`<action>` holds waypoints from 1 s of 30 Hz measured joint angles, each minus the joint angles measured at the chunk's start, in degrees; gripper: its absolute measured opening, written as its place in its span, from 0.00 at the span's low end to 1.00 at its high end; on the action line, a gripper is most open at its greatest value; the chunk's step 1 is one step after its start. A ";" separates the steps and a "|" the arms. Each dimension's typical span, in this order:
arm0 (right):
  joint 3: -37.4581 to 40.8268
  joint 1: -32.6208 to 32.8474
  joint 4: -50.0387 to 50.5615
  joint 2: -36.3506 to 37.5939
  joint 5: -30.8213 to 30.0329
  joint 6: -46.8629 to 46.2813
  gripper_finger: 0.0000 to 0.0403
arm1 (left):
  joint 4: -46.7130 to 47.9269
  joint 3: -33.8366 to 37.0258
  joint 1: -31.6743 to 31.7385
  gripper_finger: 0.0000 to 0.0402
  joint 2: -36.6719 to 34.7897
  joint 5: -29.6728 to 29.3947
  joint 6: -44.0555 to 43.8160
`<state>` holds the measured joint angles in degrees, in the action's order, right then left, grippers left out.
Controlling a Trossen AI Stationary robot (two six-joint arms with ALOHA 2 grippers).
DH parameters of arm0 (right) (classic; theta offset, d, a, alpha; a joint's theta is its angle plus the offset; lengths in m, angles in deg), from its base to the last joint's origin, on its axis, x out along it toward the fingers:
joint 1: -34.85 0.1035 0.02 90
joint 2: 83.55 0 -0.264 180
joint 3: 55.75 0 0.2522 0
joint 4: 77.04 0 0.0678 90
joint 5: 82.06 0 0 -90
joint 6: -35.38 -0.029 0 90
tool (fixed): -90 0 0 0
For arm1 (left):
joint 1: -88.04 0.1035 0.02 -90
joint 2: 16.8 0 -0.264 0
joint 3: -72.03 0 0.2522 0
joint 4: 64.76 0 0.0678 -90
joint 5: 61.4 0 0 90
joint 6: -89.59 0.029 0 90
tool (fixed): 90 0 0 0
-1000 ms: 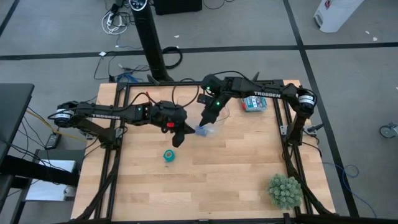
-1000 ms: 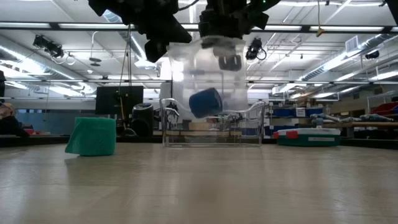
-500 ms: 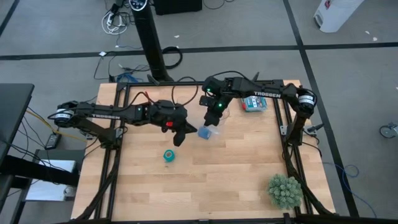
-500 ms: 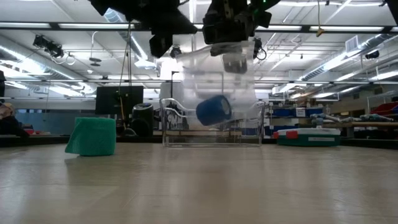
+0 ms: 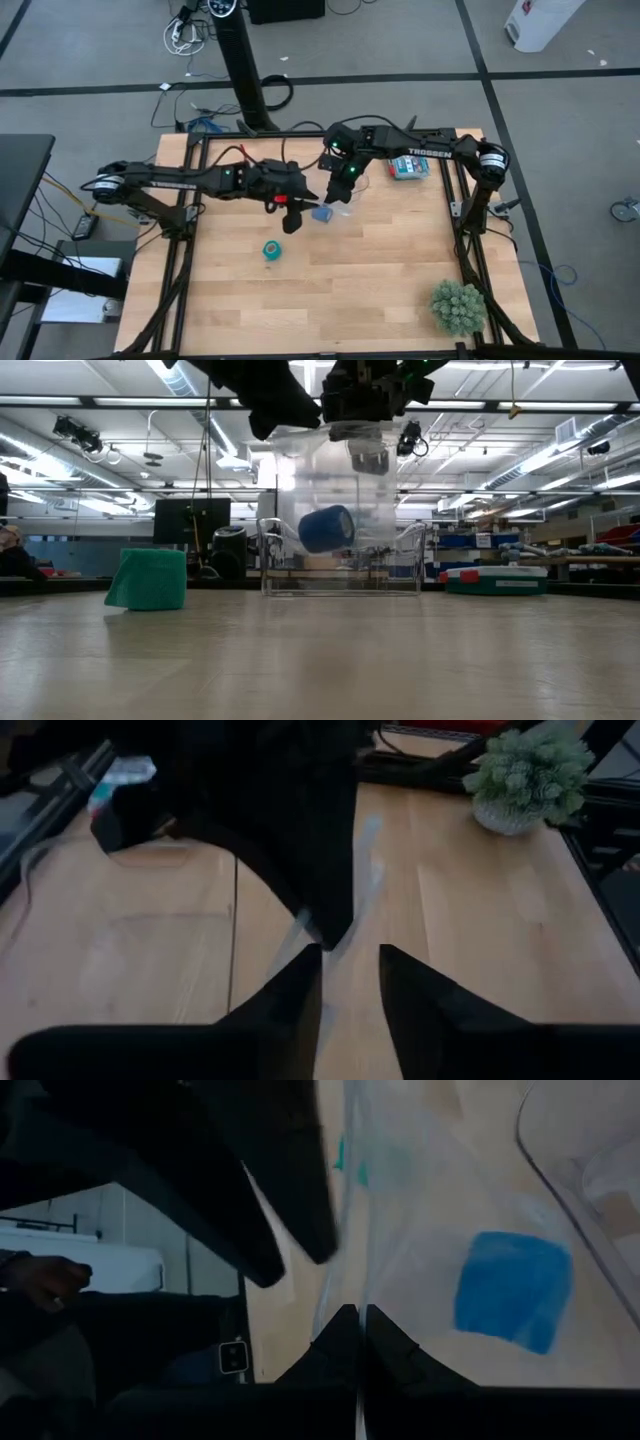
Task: Roll bandage
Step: Open the transparent zip bag
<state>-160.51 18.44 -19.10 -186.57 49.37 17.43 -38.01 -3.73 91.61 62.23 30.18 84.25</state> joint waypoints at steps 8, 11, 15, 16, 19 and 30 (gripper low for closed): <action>0.00 0.55 -0.47 0.00 -0.65 -1.39 0.00 | -1.29 -0.11 -0.28 0.35 0.94 1.53 0.61; 0.00 0.55 -2.24 0.00 0.08 -1.98 0.00 | -1.12 -0.11 -0.36 0.35 0.94 1.67 2.07; 0.00 0.55 -4.38 0.00 1.81 -3.44 0.00 | -1.11 -0.11 -0.33 0.35 0.94 1.33 2.22; 0.00 0.61 -4.74 0.00 2.10 -3.56 0.00 | -1.11 -0.11 -0.33 0.35 0.94 1.12 2.21; 0.00 0.66 -4.93 0.00 2.67 -3.61 0.00 | -1.09 -0.11 -0.33 0.34 0.92 1.04 2.21; 0.02 0.66 -5.05 0.00 2.43 -4.34 0.00 | 2.12 -0.26 -0.33 0.02 0.85 2.14 0.62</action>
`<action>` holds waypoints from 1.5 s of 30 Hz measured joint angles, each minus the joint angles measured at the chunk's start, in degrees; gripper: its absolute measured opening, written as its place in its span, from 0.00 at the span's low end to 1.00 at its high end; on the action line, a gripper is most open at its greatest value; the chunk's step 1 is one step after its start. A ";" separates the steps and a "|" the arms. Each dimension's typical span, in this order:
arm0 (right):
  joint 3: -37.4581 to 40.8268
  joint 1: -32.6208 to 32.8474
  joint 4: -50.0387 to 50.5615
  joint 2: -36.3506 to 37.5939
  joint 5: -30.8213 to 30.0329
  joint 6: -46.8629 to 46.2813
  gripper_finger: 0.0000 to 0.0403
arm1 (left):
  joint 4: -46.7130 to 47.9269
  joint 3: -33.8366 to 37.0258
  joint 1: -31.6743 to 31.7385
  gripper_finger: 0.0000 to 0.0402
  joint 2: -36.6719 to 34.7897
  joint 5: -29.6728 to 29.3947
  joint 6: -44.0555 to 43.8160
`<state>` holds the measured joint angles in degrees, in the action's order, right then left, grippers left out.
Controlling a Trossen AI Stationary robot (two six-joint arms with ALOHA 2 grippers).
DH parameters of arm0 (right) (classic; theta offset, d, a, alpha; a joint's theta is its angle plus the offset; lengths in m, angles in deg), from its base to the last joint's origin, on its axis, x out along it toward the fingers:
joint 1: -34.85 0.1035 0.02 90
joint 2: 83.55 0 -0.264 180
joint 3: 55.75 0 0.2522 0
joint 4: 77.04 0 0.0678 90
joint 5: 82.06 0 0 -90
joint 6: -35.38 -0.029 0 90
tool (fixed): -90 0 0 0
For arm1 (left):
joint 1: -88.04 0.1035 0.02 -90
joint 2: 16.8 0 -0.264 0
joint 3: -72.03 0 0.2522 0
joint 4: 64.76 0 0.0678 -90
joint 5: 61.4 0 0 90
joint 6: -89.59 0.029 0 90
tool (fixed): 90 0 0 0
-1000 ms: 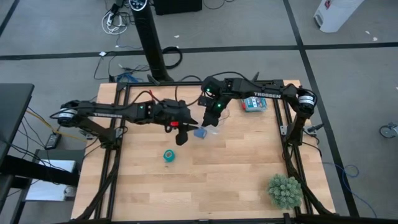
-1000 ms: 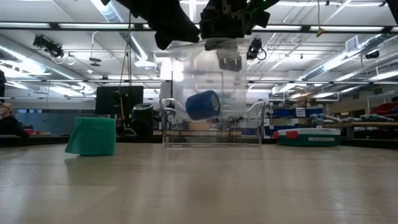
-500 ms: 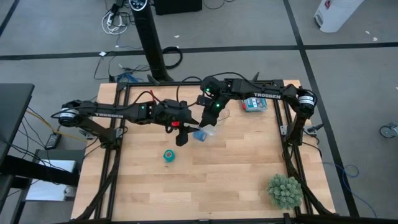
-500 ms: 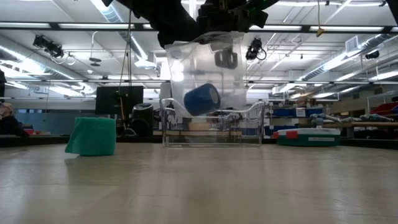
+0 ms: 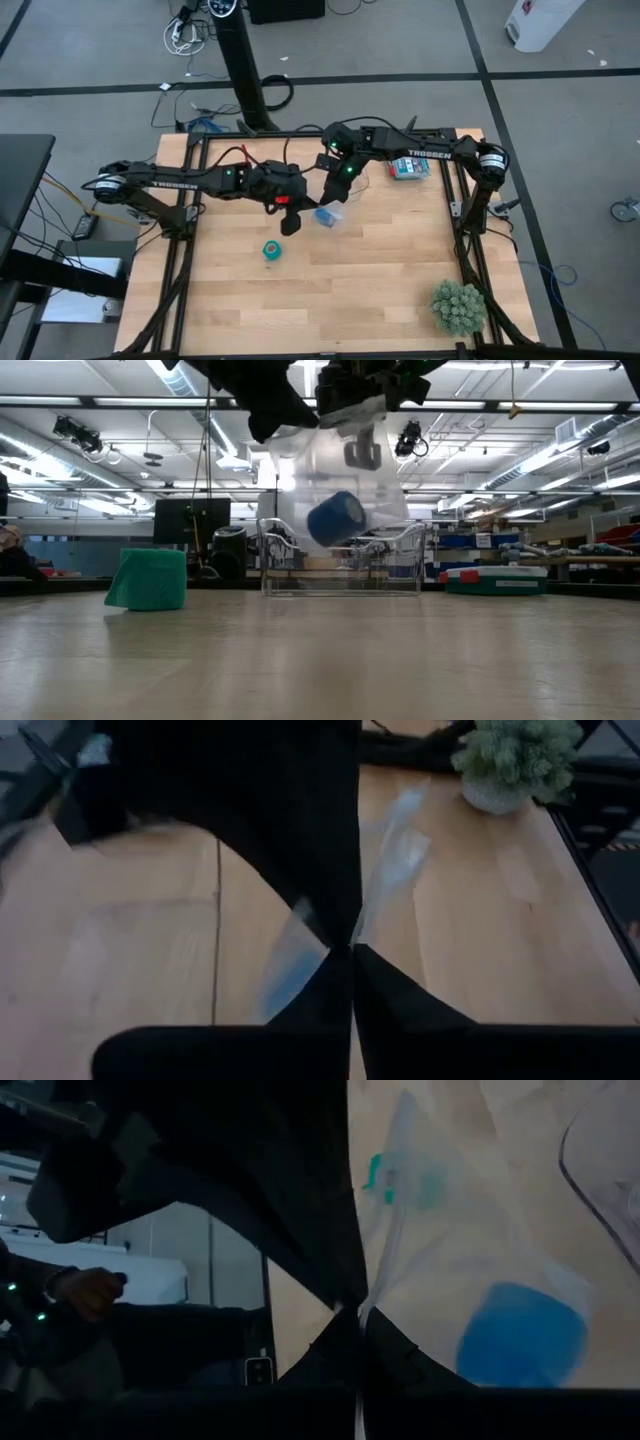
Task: Roll bandage
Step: Open the transparent zip bag
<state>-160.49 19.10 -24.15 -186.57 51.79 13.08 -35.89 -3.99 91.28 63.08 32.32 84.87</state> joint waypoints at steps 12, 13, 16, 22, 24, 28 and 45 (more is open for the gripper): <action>0.00 -0.44 7.64 0.02 -15.81 7.23 0.00 | 1.36 0.13 0.01 0.01 0.11 8.44 -4.43; 0.00 -0.67 7.95 0.02 -16.62 7.62 0.00 | 1.34 0.13 0.02 0.00 0.11 9.17 -4.88; -0.02 -0.87 8.22 0.04 -19.67 8.76 0.00 | 1.02 0.13 0.12 0.00 0.11 10.67 -6.44; -0.04 -0.93 6.92 0.04 -19.64 11.83 0.00 | 1.07 0.15 0.11 0.00 0.11 11.20 -7.36; -0.04 -0.72 6.68 0.04 -18.63 13.53 0.00 | 1.45 0.15 0.06 0.00 0.11 11.24 -7.75; -0.04 0.09 6.47 0.04 -17.87 14.52 0.01 | 3.98 0.15 0.00 0.00 0.11 11.26 -8.97; -0.03 2.21 6.45 0.04 -21.09 15.97 0.15 | 10.33 3.45 -0.79 0.00 0.11 9.95 -9.37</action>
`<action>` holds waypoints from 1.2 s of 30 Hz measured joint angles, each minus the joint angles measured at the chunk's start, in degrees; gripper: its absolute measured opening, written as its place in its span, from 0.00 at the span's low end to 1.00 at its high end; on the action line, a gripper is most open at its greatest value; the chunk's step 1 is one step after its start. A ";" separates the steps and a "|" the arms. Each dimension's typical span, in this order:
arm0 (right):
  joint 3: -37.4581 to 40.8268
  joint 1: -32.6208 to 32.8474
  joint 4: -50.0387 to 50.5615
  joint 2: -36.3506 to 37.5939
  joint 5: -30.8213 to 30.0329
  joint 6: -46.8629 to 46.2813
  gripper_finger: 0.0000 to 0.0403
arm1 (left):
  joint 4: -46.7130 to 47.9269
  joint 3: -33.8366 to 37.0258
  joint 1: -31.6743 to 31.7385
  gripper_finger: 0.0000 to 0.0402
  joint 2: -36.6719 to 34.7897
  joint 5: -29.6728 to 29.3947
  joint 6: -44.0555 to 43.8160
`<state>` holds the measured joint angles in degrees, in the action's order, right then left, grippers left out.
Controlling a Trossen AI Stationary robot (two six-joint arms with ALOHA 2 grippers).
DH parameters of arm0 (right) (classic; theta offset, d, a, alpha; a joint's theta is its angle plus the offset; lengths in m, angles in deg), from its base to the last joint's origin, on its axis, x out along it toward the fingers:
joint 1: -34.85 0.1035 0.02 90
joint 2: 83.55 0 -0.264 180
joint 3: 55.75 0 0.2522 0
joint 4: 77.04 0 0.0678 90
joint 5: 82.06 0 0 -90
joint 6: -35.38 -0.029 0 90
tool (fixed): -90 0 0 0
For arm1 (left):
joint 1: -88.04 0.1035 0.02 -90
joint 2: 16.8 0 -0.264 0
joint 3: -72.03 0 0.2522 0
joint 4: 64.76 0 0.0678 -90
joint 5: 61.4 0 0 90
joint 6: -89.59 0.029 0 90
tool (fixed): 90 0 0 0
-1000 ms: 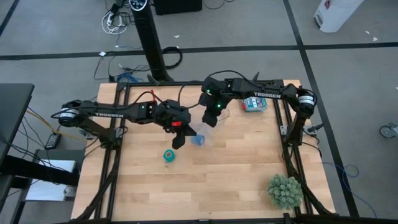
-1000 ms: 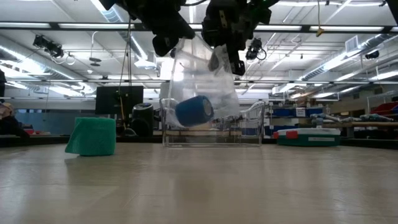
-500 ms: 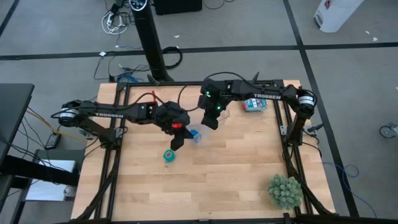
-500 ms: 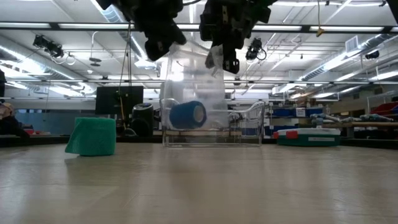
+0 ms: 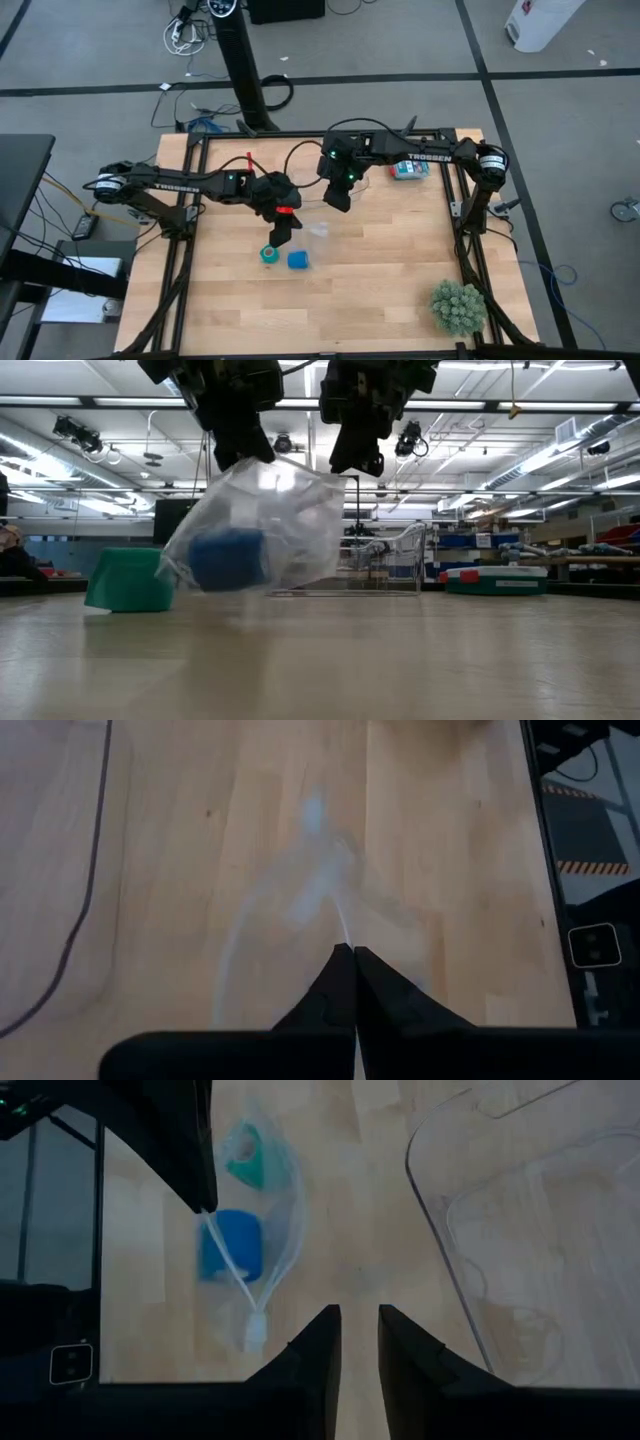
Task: Roll bandage
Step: Open the transparent zip bag
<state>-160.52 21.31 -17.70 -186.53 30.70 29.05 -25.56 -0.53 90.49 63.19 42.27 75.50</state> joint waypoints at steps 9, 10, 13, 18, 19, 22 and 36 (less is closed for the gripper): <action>0.01 -0.43 -0.14 0.00 3.53 -2.88 0.14 | -0.15 -1.21 0.48 0.00 -0.02 -0.39 -0.09; 0.01 -0.51 -0.34 0.00 5.04 -3.69 0.14 | -0.34 -1.58 0.51 0.00 -0.03 -0.50 -0.10; 0.03 -0.53 -1.43 0.00 11.05 -4.18 0.14 | -0.15 -1.88 0.49 0.00 -0.09 -0.99 0.36; 0.03 2.57 -3.15 0.00 14.41 -3.11 0.13 | 1.30 -1.88 0.61 0.00 -0.09 -1.79 0.32; 0.03 3.31 -4.01 0.00 14.79 -2.59 0.12 | 1.39 -1.88 0.68 0.00 -0.09 -1.81 0.15; 0.03 5.34 -6.54 0.15 14.96 -2.16 0.12 | 1.37 -1.88 0.66 0.00 -0.09 -1.75 -1.15; -2.11 6.64 -10.05 0.42 14.66 -1.71 0.12 | -2.31 1.65 -0.37 0.00 -3.85 -4.20 -5.44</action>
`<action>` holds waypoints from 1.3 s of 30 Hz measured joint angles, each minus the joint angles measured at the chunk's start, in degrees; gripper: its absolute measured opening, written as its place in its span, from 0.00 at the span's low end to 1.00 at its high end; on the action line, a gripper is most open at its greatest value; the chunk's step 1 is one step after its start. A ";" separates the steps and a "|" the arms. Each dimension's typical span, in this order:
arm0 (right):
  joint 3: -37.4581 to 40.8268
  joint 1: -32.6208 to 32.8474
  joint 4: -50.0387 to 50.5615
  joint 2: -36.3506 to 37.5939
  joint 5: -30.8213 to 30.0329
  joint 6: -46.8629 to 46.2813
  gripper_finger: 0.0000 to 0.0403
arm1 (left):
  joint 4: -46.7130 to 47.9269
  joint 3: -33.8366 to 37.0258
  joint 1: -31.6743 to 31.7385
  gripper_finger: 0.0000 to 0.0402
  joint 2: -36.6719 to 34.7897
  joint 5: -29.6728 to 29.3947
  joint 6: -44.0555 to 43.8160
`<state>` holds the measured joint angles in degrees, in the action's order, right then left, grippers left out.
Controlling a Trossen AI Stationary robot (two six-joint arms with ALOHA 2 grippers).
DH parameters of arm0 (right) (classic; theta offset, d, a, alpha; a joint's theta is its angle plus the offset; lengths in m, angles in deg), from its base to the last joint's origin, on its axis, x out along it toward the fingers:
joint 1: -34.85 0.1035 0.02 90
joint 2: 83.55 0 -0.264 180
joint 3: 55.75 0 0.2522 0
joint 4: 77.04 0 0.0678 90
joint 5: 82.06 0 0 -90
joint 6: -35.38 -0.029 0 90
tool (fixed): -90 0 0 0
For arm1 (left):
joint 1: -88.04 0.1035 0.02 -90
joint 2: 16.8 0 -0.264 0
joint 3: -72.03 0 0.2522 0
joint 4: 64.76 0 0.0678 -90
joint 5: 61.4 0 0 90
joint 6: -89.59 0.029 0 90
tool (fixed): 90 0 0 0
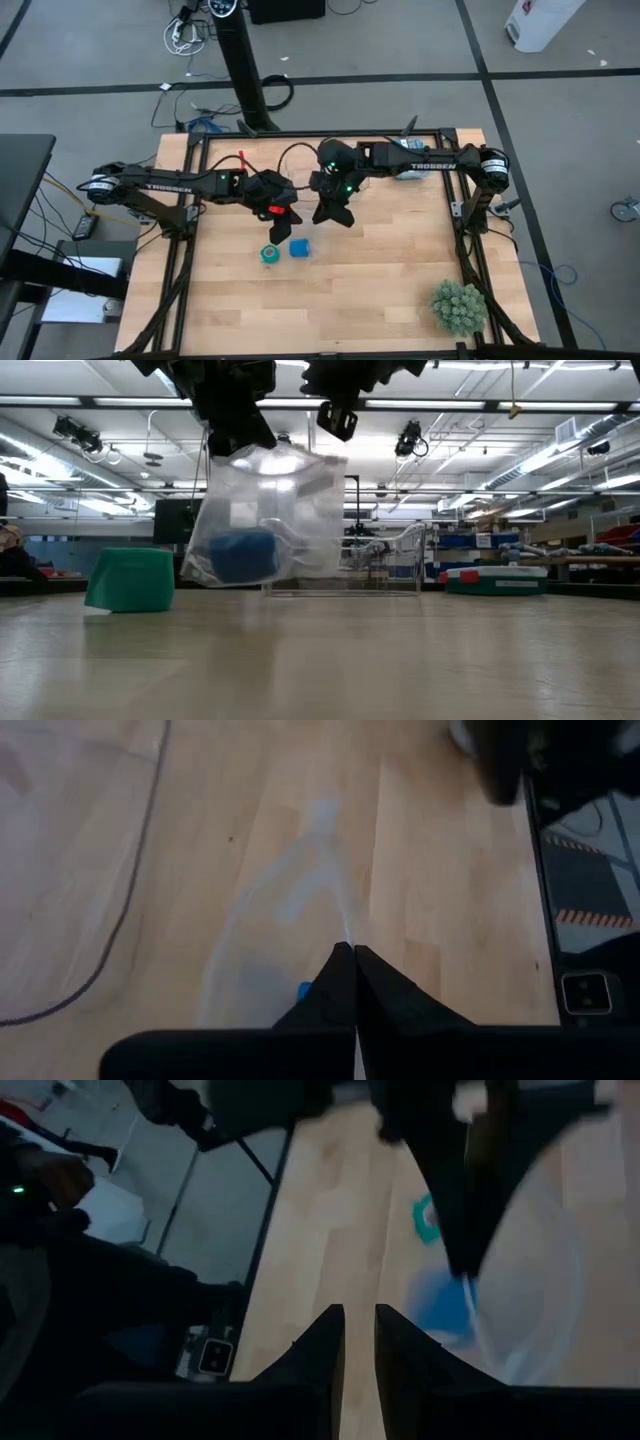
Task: Roll bandage
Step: Open the transparent zip bag
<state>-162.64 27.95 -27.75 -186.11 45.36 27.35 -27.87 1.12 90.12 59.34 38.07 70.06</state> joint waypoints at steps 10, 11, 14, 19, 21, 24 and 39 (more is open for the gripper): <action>-1.59 -0.55 1.50 -0.42 -1.81 0.97 0.12 | -1.53 2.01 0.04 0.00 -2.89 -1.02 -0.41; -1.59 -0.71 2.15 -0.58 -1.95 0.66 0.12 | -1.37 2.02 0.04 0.00 -2.88 -1.05 -0.38; -1.59 -1.07 2.23 -1.36 -4.03 -0.23 0.12 | -2.03 2.04 0.04 0.00 -2.88 -1.46 0.02; -1.58 -2.60 4.13 -2.66 -6.45 -1.37 0.12 | -2.43 2.04 0.04 0.00 -2.87 -1.81 -0.04; -1.59 -3.14 3.45 -3.33 -6.45 -1.10 0.12 | -3.19 2.04 0.04 0.00 -2.86 -1.89 -0.15; -1.57 -3.70 3.69 -3.85 -6.42 0.29 0.14 | -4.70 2.04 0.04 0.00 -2.86 -1.85 -0.09; -1.57 -6.33 -1.61 -4.10 -7.74 -0.91 0.41 | -5.98 2.02 -1.01 0.00 -2.82 -1.81 1.04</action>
<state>-164.20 21.63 -29.36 -190.21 37.62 26.44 -33.85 3.14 89.12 56.52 36.26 71.10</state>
